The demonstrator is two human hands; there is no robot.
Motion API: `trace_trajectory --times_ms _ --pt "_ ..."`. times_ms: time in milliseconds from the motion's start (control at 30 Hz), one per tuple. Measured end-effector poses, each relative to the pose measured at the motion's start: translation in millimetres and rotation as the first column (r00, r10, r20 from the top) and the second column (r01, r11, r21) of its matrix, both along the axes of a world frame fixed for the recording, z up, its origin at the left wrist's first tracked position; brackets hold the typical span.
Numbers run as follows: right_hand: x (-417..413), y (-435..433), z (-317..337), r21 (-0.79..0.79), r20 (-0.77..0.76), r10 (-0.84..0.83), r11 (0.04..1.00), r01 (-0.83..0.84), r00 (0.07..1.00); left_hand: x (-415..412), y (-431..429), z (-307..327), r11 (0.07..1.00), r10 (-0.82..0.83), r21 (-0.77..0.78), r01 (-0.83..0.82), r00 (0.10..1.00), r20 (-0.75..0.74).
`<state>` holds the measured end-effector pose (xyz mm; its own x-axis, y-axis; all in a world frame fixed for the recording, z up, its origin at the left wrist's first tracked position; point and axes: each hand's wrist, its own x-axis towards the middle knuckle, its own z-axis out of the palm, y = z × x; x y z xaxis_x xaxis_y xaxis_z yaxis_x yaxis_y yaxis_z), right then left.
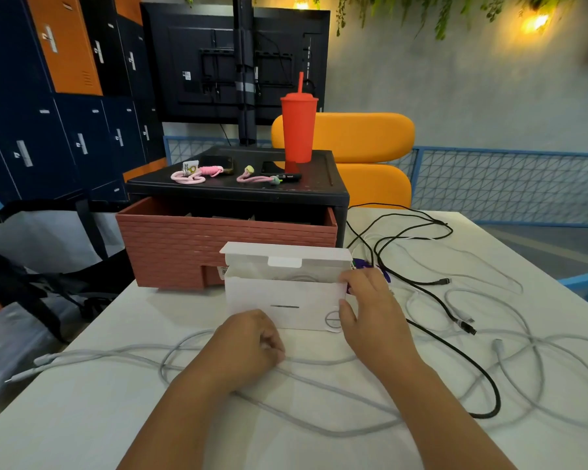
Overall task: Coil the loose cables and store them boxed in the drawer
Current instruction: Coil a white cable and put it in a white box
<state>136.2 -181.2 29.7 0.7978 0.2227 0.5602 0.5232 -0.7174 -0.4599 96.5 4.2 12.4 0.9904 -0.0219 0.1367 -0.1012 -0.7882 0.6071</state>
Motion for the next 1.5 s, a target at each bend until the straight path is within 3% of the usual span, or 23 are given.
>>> trace_trajectory --times_ms 100,167,233,467,600,700,767,867,933,1000,1033,1100,1167,1233,1367,1500 --pt "-5 -7 5 -0.118 -0.182 0.066 0.989 -0.089 0.981 0 -1 0 0.999 0.01 0.053 -0.01 1.0 0.009" --pt "-11 -9 4 -0.266 -0.373 0.101 0.941 -0.211 0.922 1 -2 0 0.996 0.006 0.086 -0.008 1.0 0.018" --pt "-15 -9 0 -0.359 -0.468 0.079 0.893 -0.271 0.88 2 -3 0 0.996 0.018 0.087 -0.021 0.999 0.036" --pt "-11 -16 9 -0.289 -0.287 0.018 0.952 -0.104 0.958 -6 -4 12 0.988 0.1 -0.135 -0.074 0.975 0.196" --pt "-14 -28 26 -0.034 -0.081 -0.113 0.993 0.111 0.99 -10 7 23 0.981 0.139 -0.171 -0.092 0.948 0.286" --pt "-14 -38 34 0.198 0.006 -0.262 0.946 0.255 0.965 -11 11 31 0.917 0.221 -0.38 -0.118 0.945 0.24" --pt "-12 -43 33 0.296 0.034 -0.317 0.909 0.294 0.948 -12 10 38 0.763 0.224 -0.64 -0.083 0.964 0.142" --pt "-8 -46 28 0.355 0.054 -0.347 0.883 0.307 0.936 -16 17 42 0.311 0.051 -0.947 0.077 0.994 0.098" --pt "-7 -46 26 0.358 0.084 -0.324 0.892 0.275 0.942 -15 29 38 0.028 -0.1 -0.977 0.213 0.973 0.21" --pt "-8 -46 27 0.301 0.112 -0.252 0.93 0.209 0.961 -11 40 33 -0.248 -0.273 -0.916 0.315 0.885 0.378" --pt "-10 -45 29 0.259 0.105 -0.174 0.955 0.142 0.979 -9 43 33 -0.256 -0.233 -0.897 0.361 0.877 0.42" --pt "-15 -43 32 0.164 -0.029 0.064 0.985 -0.058 0.998 -12 51 33 -0.189 -0.04 -0.918 0.349 0.931 0.362" --pt "-20 -40 34 0.033 -0.265 0.234 0.972 -0.234 0.935 -7 49 36 -0.242 -0.026 -0.887 0.393 0.911 0.411" --pt "-24 -37 32 -0.087 -0.471 0.26 0.937 -0.338 0.843 -10 41 43 -0.279 0.079 -0.895 0.349 0.937 0.341" --pt "-35 -31 31 -0.18 -0.681 0.269 0.84 -0.512 0.681 -15 19 56 -0.159 0.226 -0.939 0.305 0.937 0.266" --pt "-47 -23 40 -0.08 -0.797 0.345 0.753 -0.653 0.496 -21 0 57 0.076 0.234 -0.949 0.304 0.92 0.314"
